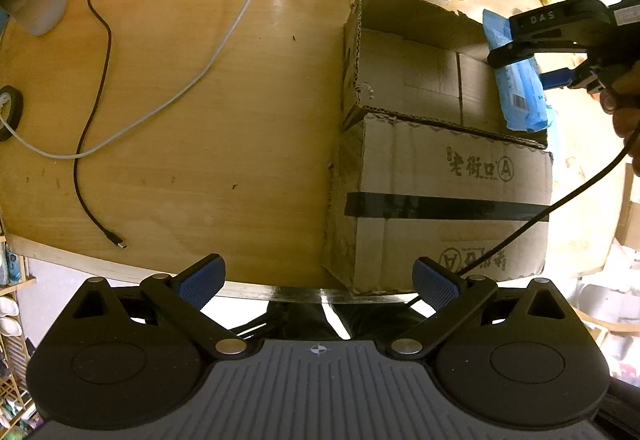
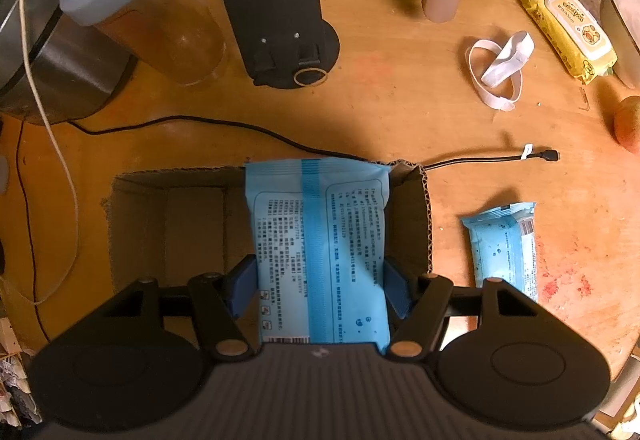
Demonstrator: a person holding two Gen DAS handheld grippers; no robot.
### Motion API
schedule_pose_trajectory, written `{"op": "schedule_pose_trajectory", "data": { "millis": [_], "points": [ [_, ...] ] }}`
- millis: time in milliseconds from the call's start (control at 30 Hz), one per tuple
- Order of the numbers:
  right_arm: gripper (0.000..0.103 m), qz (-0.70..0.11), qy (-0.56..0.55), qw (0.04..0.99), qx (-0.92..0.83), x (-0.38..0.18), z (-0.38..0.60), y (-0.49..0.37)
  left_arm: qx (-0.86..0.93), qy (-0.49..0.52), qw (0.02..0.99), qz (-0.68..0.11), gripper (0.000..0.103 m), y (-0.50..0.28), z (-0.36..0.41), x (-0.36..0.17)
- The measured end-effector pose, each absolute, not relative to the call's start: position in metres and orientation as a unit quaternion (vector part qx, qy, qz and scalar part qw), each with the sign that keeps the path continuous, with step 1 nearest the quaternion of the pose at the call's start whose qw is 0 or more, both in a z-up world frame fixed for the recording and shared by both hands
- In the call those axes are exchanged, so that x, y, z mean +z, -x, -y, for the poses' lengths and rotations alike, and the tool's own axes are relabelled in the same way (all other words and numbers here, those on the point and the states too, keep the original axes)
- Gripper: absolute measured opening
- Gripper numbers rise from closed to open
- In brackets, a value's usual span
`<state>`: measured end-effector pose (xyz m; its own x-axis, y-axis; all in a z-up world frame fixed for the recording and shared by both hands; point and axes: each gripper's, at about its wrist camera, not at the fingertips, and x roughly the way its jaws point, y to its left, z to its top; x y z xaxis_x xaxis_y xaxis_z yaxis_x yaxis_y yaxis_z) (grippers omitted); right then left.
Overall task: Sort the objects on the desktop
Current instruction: 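Lower the larger blue packet into the box and open the right gripper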
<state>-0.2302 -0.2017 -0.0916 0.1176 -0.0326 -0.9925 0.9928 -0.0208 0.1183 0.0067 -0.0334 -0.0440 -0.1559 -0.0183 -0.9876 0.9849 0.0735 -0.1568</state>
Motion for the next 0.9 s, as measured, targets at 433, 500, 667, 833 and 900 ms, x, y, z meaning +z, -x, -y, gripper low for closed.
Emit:
{"op": "schedule_pose_trajectory", "data": {
  "millis": [433,500,667,833,900],
  "points": [
    [0.066,-0.447,-0.539,0.523,-0.486,-0.122,0.200,0.229,-0.517,-0.441,0.481,-0.554,0.103,-0.007,0.035,-0.047],
    [0.066,-0.446,-0.537,0.523,-0.488,-0.126,0.200,0.228,-0.517,-0.442,0.481,-0.554,0.103,-0.008,0.036,-0.048],
    [0.065,-0.446,-0.538,0.521,-0.491,-0.138,0.199,0.226,-0.516,-0.443,0.480,-0.554,0.103,-0.008,0.036,-0.049],
    [0.065,-0.448,-0.538,0.517,-0.492,-0.149,0.198,0.225,-0.516,-0.443,0.480,-0.554,0.103,-0.008,0.036,-0.049],
    [0.065,-0.450,-0.539,0.515,-0.492,-0.153,0.198,0.224,-0.515,-0.444,0.480,-0.554,0.103,-0.008,0.036,-0.049]
  ]
}}
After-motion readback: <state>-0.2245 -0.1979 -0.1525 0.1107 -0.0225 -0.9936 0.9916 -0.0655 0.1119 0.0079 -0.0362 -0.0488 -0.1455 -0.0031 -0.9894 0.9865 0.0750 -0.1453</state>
